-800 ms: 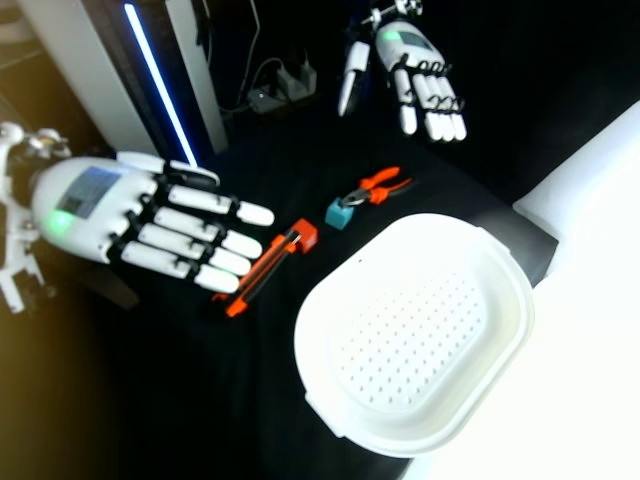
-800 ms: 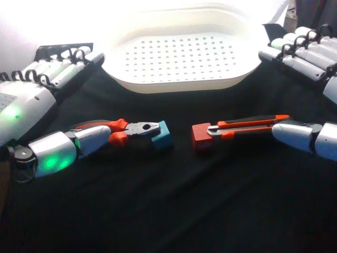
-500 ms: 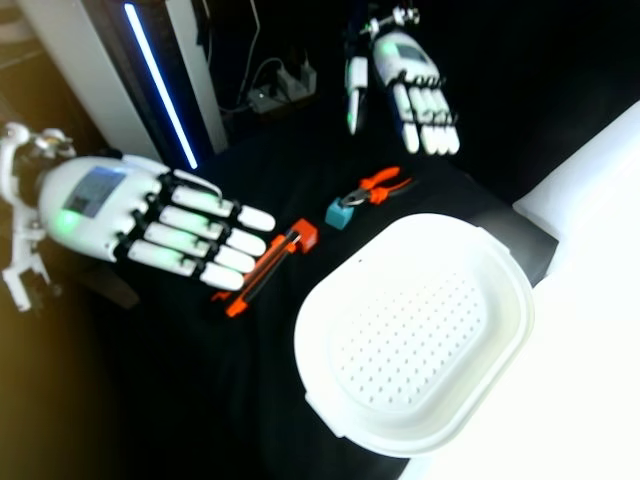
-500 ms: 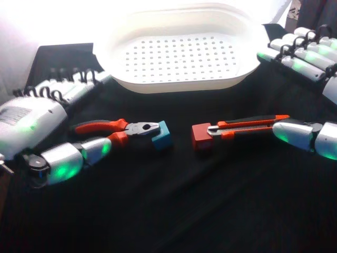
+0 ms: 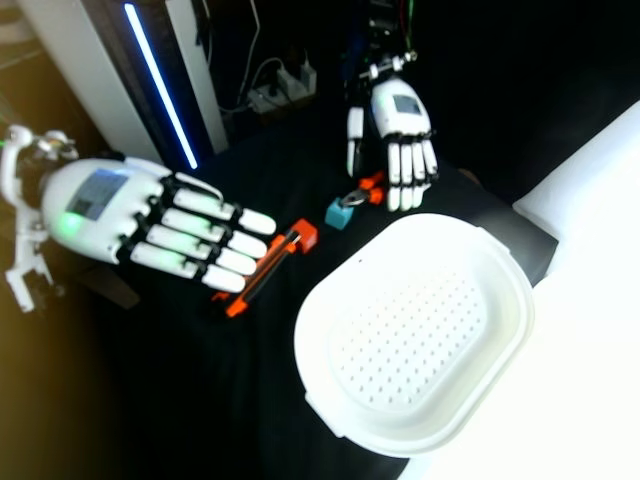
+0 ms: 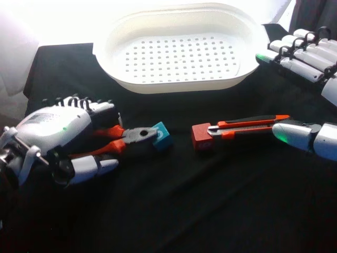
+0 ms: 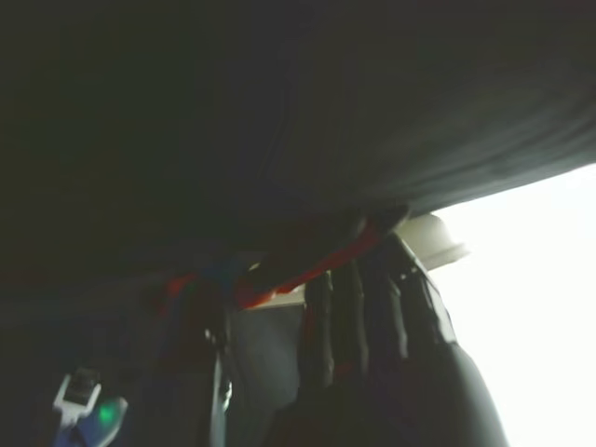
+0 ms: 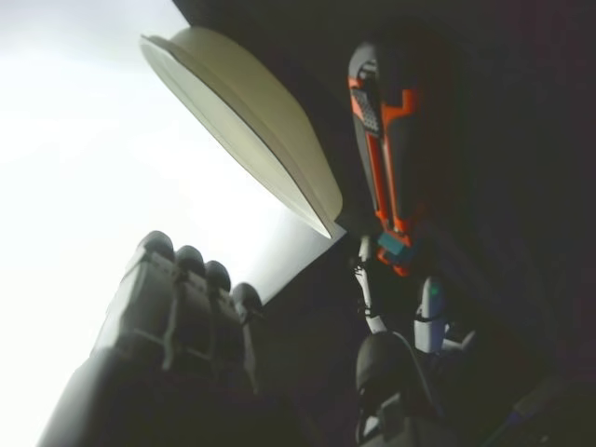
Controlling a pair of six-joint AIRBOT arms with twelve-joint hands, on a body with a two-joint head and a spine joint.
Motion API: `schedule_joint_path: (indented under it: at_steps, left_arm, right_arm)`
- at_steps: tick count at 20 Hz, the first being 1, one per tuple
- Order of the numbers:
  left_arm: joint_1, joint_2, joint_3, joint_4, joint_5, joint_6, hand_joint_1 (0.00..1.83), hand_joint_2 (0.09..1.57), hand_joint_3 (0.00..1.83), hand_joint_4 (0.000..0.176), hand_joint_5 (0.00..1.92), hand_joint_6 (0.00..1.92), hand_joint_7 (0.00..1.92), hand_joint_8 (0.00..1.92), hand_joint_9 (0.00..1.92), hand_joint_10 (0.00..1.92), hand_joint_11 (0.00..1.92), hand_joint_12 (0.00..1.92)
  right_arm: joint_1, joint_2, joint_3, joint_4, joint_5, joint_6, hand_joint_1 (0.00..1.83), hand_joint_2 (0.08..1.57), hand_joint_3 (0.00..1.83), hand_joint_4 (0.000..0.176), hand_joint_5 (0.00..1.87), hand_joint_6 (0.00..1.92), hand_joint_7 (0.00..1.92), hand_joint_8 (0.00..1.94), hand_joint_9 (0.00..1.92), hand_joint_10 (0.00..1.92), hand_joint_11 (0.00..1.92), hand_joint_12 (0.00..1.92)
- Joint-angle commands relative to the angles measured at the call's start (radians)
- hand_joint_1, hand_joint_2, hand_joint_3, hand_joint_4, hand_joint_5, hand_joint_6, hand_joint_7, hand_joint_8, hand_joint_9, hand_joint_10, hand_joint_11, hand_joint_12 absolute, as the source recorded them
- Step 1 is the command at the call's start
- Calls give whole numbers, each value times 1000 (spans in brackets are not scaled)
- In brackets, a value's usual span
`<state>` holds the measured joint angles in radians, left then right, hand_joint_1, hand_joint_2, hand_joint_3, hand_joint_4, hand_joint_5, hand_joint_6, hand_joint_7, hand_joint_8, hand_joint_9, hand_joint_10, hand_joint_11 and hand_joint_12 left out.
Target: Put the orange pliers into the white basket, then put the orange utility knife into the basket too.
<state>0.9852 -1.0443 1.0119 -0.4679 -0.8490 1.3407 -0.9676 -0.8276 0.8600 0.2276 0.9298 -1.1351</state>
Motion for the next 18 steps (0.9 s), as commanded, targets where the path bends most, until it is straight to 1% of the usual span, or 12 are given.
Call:
schedule_joint_path:
  at_steps: [1, 2, 3, 4, 6, 7, 8, 9, 13, 15, 17, 18]
  left_arm:
    - [-11, -8, -2, 14, -78, -9, 1103, 1309, 0, 0, 700, 1873, 909, 1865, 1080, 1911, 1164, 1920]
    - [-13, -5, -5, 13, -96, -11, 1137, 1318, 0, 0, 850, 1911, 1103, 1910, 1288, 1919, 1360, 1921]
    - [-15, 6, -17, 19, -127, -12, 1207, 1314, 0, 0, 1039, 1919, 1340, 1919, 1483, 1921, 1523, 1921]
    - [-18, 19, -28, 32, -156, -15, 1238, 1318, 0, 0, 1103, 1921, 1412, 1921, 1554, 1921, 1590, 1921]
    - [-25, 63, -59, 81, -247, -36, 1326, 1309, 0, 0, 1066, 1921, 1344, 1921, 1510, 1921, 1563, 1921]
    - [-38, 75, -64, 100, -273, -36, 1349, 1301, 0, 0, 1071, 1921, 1331, 1921, 1498, 1921, 1549, 1921]
    - [-63, 82, -63, 116, -281, -36, 1356, 1285, 0, 0, 1064, 1921, 1281, 1921, 1457, 1921, 1515, 1921]
    - [-92, 83, -51, 126, -272, -36, 1365, 1274, 0, 0, 1067, 1921, 1281, 1921, 1453, 1921, 1510, 1921]
    - [-273, 6, 89, 120, -116, -56, 1345, 1261, 0, 0, 989, 1921, 1247, 1921, 1379, 1921, 1455, 1921]
    - [-389, -71, 207, 116, 40, -71, 1348, 1273, 0, 0, 1018, 1921, 1220, 1921, 1320, 1921, 1401, 1921]
    - [-496, -145, 313, 141, 214, -71, 1311, 1269, 0, 0, 977, 1921, 1133, 1921, 1254, 1921, 1344, 1921]
    - [-525, -192, 368, 138, 282, -67, 1389, 1254, 0, 0, 931, 1921, 1071, 1921, 1212, 1921, 1312, 1921]
  right_arm:
    - [5, 0, 1, -8, 122, -2, 259, 1275, 1, 29, 0, 0, 0, 0, 0, 0, 0, 0]
    - [3, 0, 1, -7, 122, -2, 258, 1272, 0, 41, 0, 0, 0, 0, 0, 0, 0, 0]
    - [2, -1, 1, -7, 122, -2, 283, 1272, 0, 40, 0, 0, 0, 0, 0, 0, 0, 0]
    - [1, -1, 1, -7, 122, -2, 289, 1278, 2, 43, 0, 0, 0, 0, 0, 0, 0, 0]
    - [1, -2, 1, -6, 122, -2, 312, 1282, 2, 57, 0, 0, 0, 0, 0, 0, 0, 0]
    - [1, -2, 1, -6, 122, -2, 292, 1286, 3, 51, 0, 0, 0, 0, 0, 0, 0, 0]
    - [1, -2, 0, -6, 122, -1, 246, 1292, 5, 57, 0, 0, 0, 0, 0, 0, 0, 0]
    - [0, -2, 0, -6, 122, -1, 217, 1299, 7, 52, 0, 0, 0, 0, 0, 0, 0, 0]
    - [-2, -5, 3, -7, 117, -1, 256, 1292, 0, 67, 0, 0, 0, 0, 0, 0, 0, 0]
    - [-2, -8, 9, -15, 101, -1, 243, 1281, 0, 66, 0, 0, 0, 0, 0, 0, 0, 0]
    - [-2, -7, 11, -20, 91, 4, 243, 1283, 0, 82, 0, 0, 0, 0, 0, 0, 0, 0]
    - [-2, -7, 11, -25, 89, 10, 251, 1290, 1, 73, 0, 0, 0, 0, 0, 0, 0, 0]
